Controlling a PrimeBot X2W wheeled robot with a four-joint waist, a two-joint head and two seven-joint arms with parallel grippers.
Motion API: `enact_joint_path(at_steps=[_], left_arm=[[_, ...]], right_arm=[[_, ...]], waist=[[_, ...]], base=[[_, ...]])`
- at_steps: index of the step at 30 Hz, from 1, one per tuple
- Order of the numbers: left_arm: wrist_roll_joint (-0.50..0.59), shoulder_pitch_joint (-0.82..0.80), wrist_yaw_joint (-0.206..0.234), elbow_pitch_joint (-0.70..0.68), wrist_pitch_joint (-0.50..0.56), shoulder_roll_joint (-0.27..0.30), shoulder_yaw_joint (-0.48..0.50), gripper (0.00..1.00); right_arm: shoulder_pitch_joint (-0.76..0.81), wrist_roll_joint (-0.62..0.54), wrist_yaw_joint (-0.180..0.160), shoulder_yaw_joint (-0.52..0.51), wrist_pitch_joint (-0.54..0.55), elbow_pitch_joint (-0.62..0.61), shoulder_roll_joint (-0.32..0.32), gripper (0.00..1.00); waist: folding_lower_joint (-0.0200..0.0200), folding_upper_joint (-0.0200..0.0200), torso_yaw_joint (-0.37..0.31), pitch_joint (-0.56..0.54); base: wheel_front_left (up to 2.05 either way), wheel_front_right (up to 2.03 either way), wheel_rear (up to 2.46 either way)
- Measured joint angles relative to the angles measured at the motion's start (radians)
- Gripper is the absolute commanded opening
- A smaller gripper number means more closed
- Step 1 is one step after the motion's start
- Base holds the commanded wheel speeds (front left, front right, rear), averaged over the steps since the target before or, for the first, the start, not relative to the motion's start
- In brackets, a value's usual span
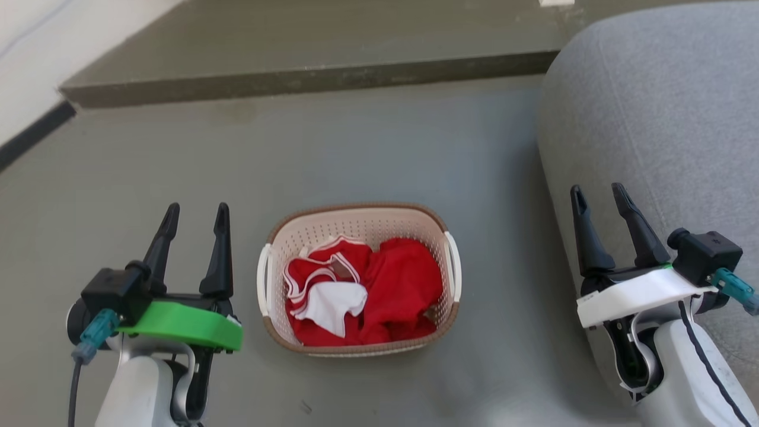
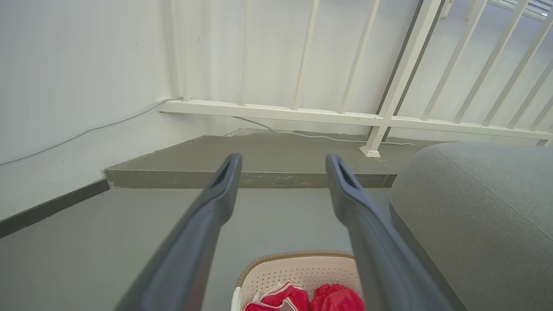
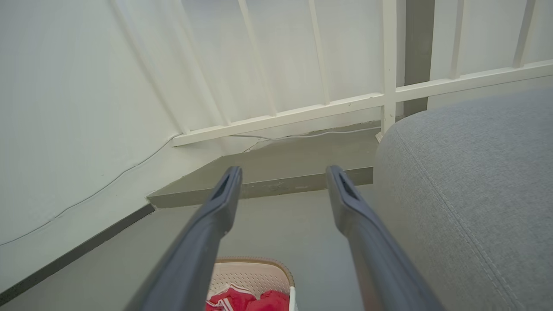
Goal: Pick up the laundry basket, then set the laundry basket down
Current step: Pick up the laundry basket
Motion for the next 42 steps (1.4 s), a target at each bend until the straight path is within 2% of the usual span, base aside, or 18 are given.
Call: enact_joint_path(at_steps=[16,24,34,42], left_arm=[[0.000,-0.169,-0.004,0.126,0.000,0.000,0.000,1.00],[-0.010,-0.256,-0.005,0.247,0.000,0.004,-0.011,1.00],[-0.012,-0.398,-0.006,0.381,0.001,0.009,-0.074,1.00],[-0.036,-0.480,-0.006,0.483,0.033,0.026,-0.100,1.00]], right_arm=[[-0.157,0.000,0.000,0.003,0.000,0.105,0.010,1.00],[-0.249,0.013,0.002,0.038,0.000,0.216,0.021,1.00],[-0.377,0.038,0.009,0.079,0.000,0.356,0.021,1.00],[-0.478,0.067,0.009,0.110,0.000,0.447,0.023,1.00]], waist=[[0.0000,0.0000,0.003,0.202],[0.0001,0.0000,0.006,0.317],[0.0001,0.0000,0.008,0.447],[0.0001,0.0000,0.007,0.539]], base=[[0.00,0.00,0.00],[0.00,0.00,0.00],[0.00,0.00,0.00],[0.00,0.00,0.00]])
